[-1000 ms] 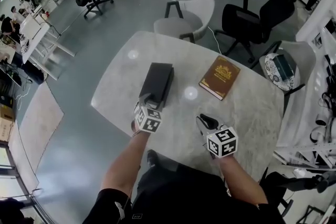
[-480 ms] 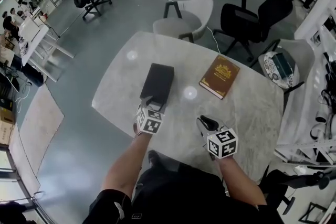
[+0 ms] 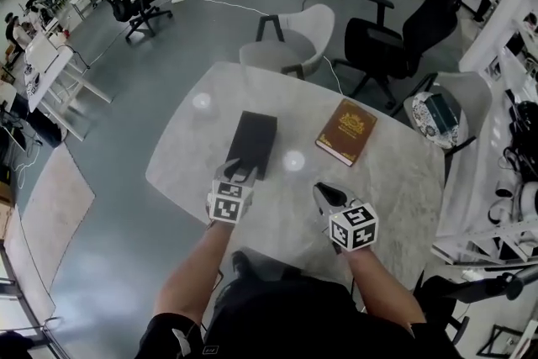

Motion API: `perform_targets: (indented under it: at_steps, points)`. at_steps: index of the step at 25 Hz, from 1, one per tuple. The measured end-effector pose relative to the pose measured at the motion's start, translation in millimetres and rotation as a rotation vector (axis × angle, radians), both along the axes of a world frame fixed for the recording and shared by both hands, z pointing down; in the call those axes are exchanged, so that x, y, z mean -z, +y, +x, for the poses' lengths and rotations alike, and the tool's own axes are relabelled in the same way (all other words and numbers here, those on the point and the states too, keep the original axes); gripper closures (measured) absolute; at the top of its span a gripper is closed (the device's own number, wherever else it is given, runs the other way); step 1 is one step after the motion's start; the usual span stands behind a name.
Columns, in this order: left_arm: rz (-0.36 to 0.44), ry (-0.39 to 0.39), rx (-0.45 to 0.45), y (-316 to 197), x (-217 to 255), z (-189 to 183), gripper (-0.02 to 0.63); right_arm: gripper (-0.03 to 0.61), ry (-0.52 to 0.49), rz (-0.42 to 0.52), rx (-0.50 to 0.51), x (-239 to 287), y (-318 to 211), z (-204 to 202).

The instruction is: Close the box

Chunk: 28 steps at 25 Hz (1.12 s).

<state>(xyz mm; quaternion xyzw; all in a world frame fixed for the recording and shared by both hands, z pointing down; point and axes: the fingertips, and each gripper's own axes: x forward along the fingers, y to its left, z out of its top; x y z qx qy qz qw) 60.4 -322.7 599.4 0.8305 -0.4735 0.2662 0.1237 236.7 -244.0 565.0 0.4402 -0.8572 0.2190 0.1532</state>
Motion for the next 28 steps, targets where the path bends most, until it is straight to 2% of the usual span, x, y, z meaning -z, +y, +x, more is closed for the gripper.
perform_targets:
  at_steps: [2,6,11,16,19,23,28]
  points:
    - [0.037,0.042,-0.014,2.6,21.9,-9.2,0.474,0.56,0.015,0.036,0.011,16.2,-7.5,-9.4]
    - [0.115,0.092,-0.031,10.5,62.4,-35.6,0.502,0.575,0.038,0.109,0.024,48.6,-25.3,-33.5]
    - [0.149,0.236,0.036,21.5,106.8,-86.4,0.538,0.575,0.01,0.177,0.022,83.2,-38.8,-78.9]
    - [0.234,0.206,0.08,29.8,142.3,-142.0,0.577,0.575,-0.005,0.262,-0.016,118.1,-40.9,-124.5]
    - [0.269,0.215,0.105,39.8,159.1,-176.9,0.603,0.575,-0.036,0.301,-0.016,138.2,-32.3,-153.7]
    - [0.262,0.208,0.136,55.6,164.5,-215.4,0.603,0.575,-0.065,0.368,-0.038,162.7,-14.9,-180.2]
    - [0.267,0.216,0.128,59.3,166.2,-227.7,0.603,0.575,-0.042,0.401,-0.042,169.3,-2.4,-184.9]
